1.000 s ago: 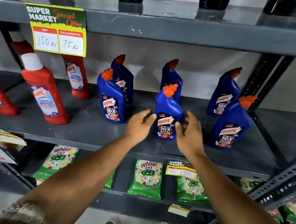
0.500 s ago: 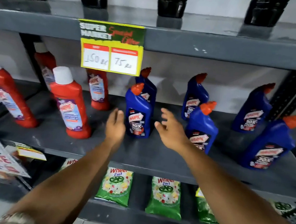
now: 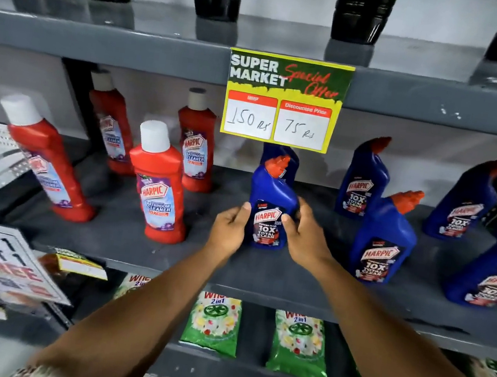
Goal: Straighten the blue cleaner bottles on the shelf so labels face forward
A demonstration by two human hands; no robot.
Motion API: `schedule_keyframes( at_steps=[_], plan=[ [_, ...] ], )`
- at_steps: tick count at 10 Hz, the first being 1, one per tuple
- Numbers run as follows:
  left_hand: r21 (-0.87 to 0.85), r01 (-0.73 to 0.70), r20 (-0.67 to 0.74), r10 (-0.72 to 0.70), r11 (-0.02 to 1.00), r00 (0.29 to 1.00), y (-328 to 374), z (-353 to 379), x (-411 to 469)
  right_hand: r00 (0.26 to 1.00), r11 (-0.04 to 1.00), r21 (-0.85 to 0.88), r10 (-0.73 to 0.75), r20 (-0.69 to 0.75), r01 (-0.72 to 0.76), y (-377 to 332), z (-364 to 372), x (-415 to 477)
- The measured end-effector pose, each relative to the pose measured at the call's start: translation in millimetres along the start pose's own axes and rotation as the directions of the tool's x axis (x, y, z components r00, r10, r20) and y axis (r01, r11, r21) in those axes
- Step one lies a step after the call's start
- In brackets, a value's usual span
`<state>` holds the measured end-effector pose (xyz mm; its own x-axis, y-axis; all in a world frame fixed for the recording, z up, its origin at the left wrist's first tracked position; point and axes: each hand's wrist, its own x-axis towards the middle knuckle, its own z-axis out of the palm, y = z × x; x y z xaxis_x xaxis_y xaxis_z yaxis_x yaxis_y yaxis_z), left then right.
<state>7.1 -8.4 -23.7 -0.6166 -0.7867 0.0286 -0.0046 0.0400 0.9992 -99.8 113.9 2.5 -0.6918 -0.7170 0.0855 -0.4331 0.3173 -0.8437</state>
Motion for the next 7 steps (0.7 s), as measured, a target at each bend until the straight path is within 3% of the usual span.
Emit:
schedule_keyframes(
  at_steps=[3,6,7],
  plan=[
    [-0.065,-0.025,0.054,0.029,0.998,0.998,-1.3,-13.0,-37.8,0.999,1.000,0.003,0.012,0.032,-0.012,-9.7,2.9,-40.4],
    [-0.039,-0.008,0.032,0.009,0.999,0.999,1.6,-11.5,-42.6,0.998,0.998,-0.006,0.057,0.027,-0.057,-13.9,3.3,-42.3],
    [0.000,0.035,-0.044,-0.035,0.999,0.998,5.4,-11.2,-44.9,0.997,0.997,0.031,0.073,0.025,-0.074,-14.5,2.3,-45.4]
  ],
)
